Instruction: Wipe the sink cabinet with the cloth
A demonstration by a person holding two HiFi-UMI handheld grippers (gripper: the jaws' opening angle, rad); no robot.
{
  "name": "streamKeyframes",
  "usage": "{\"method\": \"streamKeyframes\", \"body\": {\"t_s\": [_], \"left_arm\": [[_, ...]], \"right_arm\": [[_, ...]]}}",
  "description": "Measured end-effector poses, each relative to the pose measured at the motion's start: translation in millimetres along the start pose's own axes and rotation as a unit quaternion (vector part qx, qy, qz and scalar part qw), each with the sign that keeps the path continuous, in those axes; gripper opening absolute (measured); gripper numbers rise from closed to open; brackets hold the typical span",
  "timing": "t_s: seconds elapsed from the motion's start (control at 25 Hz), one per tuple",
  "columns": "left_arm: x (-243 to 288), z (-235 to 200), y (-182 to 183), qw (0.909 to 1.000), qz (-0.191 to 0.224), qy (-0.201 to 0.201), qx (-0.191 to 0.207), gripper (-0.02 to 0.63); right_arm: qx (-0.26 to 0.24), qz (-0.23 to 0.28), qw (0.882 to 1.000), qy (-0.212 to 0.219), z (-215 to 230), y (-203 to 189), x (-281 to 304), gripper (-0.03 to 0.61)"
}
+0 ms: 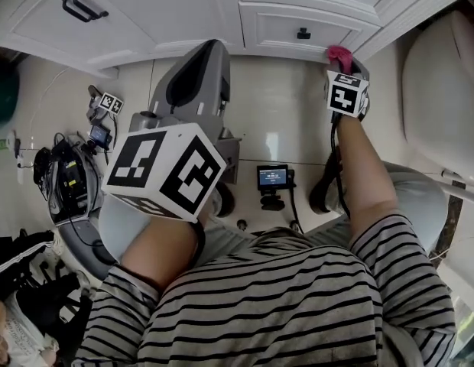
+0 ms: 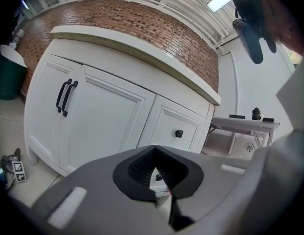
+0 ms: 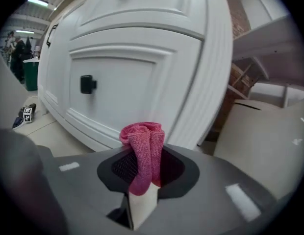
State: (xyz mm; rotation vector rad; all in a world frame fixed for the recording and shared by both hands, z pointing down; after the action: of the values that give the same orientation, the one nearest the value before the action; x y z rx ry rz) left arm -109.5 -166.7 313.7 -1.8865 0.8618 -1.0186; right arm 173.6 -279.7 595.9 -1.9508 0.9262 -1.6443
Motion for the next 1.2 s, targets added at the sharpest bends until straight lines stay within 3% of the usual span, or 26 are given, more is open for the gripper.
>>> {"method": "streamKeyframes", "body": {"t_s": [0.08, 0.16, 0.32, 0.4, 0.48, 0.56, 0.64, 0.84, 1.2], "left_arm": [[-0.2, 4.6, 0.7, 0.9999, 0.011, -0.002, 0.012, 0.0], [-1.6, 9.4, 0.8, 0.9993, 0.016, 0.005, 0.032, 0.0], [-5.9, 16.0, 5.8, 0.9956, 0.022, 0.038, 0.083, 0.0], [-12.4, 18.0, 7.3, 0.9949, 0.023, 0.046, 0.087, 0.0], [-21.2, 22.1, 11.3, 0.9945, 0.031, 0.049, 0.088, 0.0], [-30.7, 27.2, 16.2, 0.9927, 0.049, 0.049, 0.098, 0.0], [-40.4, 27.8, 12.3, 0.9914, 0.062, 0.053, 0.102, 0.0], [-39.6, 17.1, -9.0, 0.9947, 0.05, 0.054, 0.072, 0.0], [-35.4, 23.0, -15.1, 0.993, 0.039, 0.054, 0.097, 0.0]], "right_arm": [[0.035, -0.015, 0.999, -0.03, 35.1, -5.0, -12.2, 0.091], [0.056, -0.01, 0.998, -0.029, 50.8, 4.0, -35.9, 0.091], [0.063, 0.038, 0.997, 0.006, 61.6, 57.0, -113.5, 0.091], [0.082, 0.067, 0.994, 0.039, 62.7, 78.1, -164.9, 0.091], [0.107, 0.122, 0.982, 0.093, 56.5, 96.9, -220.3, 0.091], [0.122, 0.19, 0.964, 0.141, 47.8, 106.3, -267.7, 0.089], [0.125, 0.237, 0.95, 0.162, 41.1, 99.4, -294.4, 0.089], [0.115, 0.247, 0.948, 0.167, 31.0, 84.0, -299.4, 0.087], [0.112, 0.237, 0.952, 0.158, 31.8, 80.6, -298.4, 0.087]]}}
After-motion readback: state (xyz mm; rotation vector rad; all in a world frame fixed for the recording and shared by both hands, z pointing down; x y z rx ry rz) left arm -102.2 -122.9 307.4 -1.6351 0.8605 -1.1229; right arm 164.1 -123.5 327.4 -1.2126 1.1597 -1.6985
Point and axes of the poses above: the fingertips, and each gripper's own axes: x forward along the fingers, z to its right, y out of its top, the point moved 3 cm from there along -x, backward along the fingers, and after that the axes turned 11 degrees about -z, right-handed, at the moved point
